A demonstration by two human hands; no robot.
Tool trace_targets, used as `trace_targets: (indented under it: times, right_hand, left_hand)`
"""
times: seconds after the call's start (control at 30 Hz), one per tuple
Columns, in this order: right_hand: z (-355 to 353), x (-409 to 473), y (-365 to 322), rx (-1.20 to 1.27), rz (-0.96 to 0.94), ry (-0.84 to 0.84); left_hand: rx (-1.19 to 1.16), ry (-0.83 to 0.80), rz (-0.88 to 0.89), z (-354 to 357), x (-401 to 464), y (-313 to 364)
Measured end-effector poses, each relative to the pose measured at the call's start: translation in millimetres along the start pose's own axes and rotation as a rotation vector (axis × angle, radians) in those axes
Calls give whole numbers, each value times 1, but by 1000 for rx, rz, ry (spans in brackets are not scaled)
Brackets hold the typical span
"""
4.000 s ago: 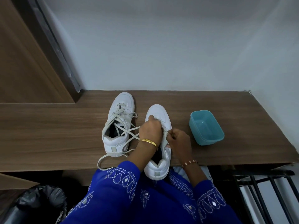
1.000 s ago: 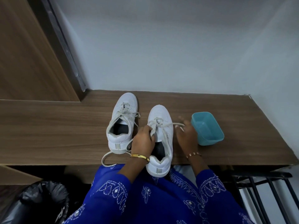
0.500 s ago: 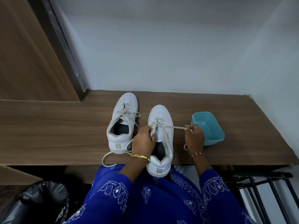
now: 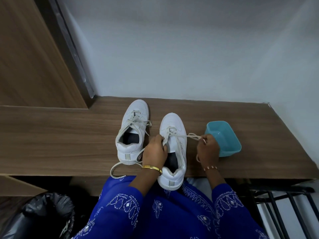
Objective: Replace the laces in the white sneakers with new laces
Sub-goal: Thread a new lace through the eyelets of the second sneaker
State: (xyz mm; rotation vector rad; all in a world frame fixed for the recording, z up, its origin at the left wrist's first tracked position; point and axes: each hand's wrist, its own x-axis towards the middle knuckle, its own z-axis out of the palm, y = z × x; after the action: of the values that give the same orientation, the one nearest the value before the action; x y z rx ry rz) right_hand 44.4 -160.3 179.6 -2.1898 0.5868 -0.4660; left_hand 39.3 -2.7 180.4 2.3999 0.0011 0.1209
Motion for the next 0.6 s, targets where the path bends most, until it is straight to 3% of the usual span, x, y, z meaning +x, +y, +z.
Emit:
trace_targets:
  times: [0.13, 0.3, 0.6]
  right_hand:
    - [1, -2, 3, 11, 60, 50]
    - [7, -6, 7, 42, 120, -124]
    - [16, -18, -12, -10, -138, -413]
  left_hand:
    - [16, 3, 19, 1, 0, 1]
    - [7, 17, 21, 1, 0, -2]
    - [-25, 64, 28, 2, -2, -4]
